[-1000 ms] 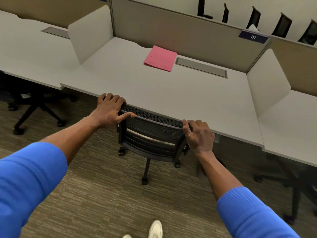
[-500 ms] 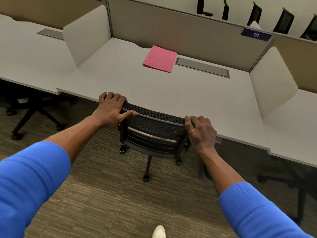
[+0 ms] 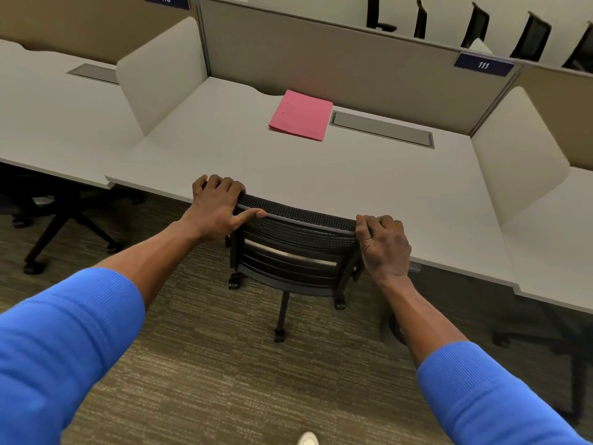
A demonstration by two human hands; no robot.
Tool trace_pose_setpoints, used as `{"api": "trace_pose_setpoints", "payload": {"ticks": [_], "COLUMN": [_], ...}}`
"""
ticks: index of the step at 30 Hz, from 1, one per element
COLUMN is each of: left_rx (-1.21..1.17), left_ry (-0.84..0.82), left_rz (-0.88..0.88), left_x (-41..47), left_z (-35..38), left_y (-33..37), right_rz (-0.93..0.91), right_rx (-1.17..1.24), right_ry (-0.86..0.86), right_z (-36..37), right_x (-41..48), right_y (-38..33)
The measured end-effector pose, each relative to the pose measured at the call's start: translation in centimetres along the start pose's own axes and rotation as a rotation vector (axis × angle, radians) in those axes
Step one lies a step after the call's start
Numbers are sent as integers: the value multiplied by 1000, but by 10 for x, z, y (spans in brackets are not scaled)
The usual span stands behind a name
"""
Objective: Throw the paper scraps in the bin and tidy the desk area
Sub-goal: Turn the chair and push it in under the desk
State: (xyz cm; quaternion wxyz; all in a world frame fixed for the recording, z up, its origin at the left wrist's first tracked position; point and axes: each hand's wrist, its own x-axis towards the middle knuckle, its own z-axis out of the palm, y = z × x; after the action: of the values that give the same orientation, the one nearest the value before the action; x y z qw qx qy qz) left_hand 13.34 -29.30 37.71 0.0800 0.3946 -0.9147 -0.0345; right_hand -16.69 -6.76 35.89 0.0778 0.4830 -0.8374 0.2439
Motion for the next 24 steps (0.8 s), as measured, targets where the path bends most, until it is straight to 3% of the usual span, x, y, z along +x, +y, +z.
{"api": "trace_pose_setpoints", "payload": {"ticks": [16, 24], "left_rx": [17, 31], "left_ry": [10, -5], "left_rz": [-15, -93], "left_x": [0, 3], "left_z": [-2, -5], "left_y": [0, 9], "right_rz": [-9, -16], "right_rx": [-15, -10], "right_ry": [131, 108], "right_z": [10, 12], "right_x": [3, 3], "right_y": [-1, 3]}}
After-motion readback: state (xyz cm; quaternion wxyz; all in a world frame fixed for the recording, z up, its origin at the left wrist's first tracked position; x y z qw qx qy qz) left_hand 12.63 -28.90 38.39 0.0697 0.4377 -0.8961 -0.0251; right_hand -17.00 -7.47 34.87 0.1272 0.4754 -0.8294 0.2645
